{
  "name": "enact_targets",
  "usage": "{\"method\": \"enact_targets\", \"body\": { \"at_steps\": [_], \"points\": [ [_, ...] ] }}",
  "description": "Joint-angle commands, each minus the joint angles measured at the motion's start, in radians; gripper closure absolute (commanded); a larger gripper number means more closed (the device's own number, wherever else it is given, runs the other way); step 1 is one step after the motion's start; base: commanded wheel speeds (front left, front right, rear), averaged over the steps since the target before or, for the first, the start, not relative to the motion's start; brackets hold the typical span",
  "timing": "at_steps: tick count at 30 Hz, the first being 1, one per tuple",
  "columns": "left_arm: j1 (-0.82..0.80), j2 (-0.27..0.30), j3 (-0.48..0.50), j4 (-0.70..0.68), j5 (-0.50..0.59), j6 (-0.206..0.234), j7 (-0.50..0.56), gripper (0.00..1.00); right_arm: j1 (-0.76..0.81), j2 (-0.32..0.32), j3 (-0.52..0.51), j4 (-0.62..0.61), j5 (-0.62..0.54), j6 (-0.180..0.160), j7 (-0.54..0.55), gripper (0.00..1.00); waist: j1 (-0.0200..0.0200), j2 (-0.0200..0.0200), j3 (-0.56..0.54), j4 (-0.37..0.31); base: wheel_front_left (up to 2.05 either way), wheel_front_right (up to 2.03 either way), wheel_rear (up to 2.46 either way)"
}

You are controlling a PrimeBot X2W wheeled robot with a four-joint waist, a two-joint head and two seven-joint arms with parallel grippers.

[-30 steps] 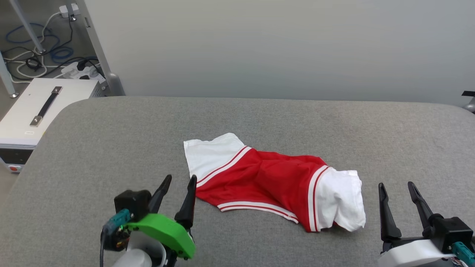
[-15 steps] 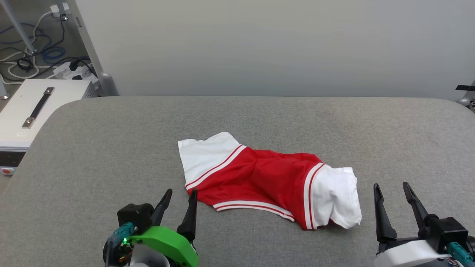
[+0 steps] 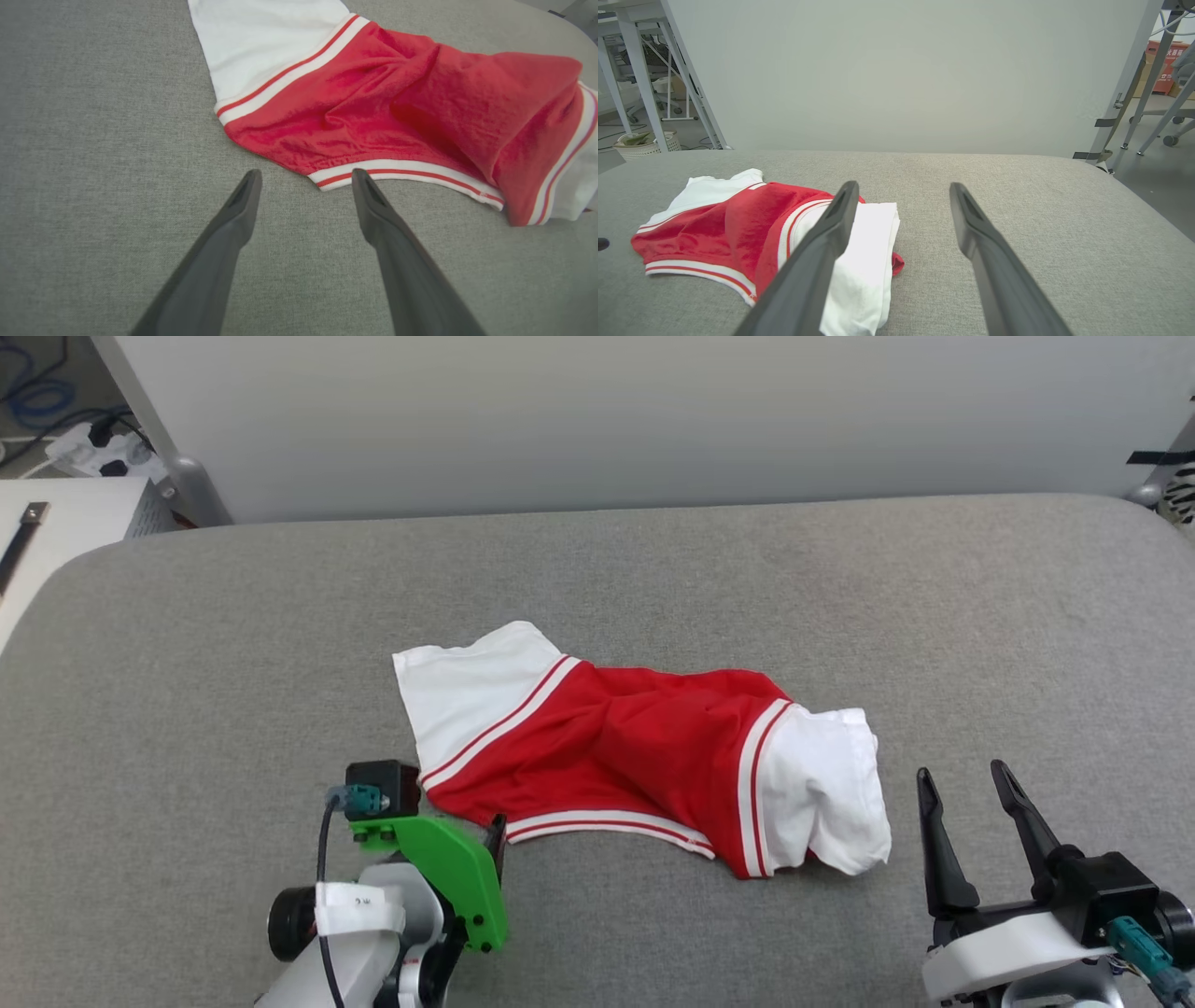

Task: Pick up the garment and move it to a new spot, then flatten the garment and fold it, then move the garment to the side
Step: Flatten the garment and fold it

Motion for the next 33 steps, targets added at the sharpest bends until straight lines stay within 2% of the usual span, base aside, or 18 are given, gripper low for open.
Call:
{"method": "enact_targets", "body": {
  "at_steps": [1, 11, 18, 19, 20, 27, 33],
  "points": [
    [-0.031, -0.001, 0.006, 0.016, -0.012, 0.005, 0.009, 0.00, -0.020, -0.001, 0.005, -0.004, -0.010, -0.001, 0.000, 0.00, 0.0000, -0.0001, 0.050, -0.041, 0.00, 0.00, 0.00],
    [-0.107, -0.017, 0.021, 0.164, -0.031, -0.001, 0.031, 0.00, -0.049, -0.001, 0.019, 0.007, -0.017, -0.001, -0.006, 0.00, 0.0000, -0.0001, 0.095, -0.080, 0.00, 0.00, 0.00],
    [-0.124, -0.040, -0.012, 0.258, -0.038, -0.036, 0.062, 0.00, -0.054, -0.001, 0.023, 0.009, -0.021, -0.001, -0.008, 0.00, 0.0000, -0.0001, 0.103, -0.087, 0.00, 0.00, 0.00],
    [-0.123, -0.043, -0.020, 0.266, -0.039, -0.044, 0.069, 0.54, -0.053, -0.001, 0.023, 0.009, -0.021, -0.001, -0.008, 0.00, 0.0000, -0.0001, 0.103, -0.086, 0.00, 0.00, 0.00],
    [-0.122, -0.049, -0.025, 0.272, -0.044, -0.056, 0.071, 1.00, -0.052, -0.001, 0.022, 0.010, -0.022, -0.001, -0.008, 0.00, 0.0000, -0.0001, 0.101, -0.085, 0.00, 0.00, 0.00],
    [-0.087, -0.054, -0.011, 0.257, -0.072, -0.090, 0.030, 1.00, -0.040, -0.001, 0.014, 0.020, -0.021, -0.001, -0.005, 0.00, 0.0000, -0.0001, 0.054, -0.058, 0.00, 0.00, 0.00],
    [-0.022, -0.002, 0.025, 0.133, -0.093, -0.071, 0.016, 1.00, -0.012, -0.001, -0.007, 0.042, -0.011, -0.001, -0.004, 0.00, 0.0000, -0.0001, -0.010, -0.009, 0.00, 0.00, 0.00]
  ]
}}
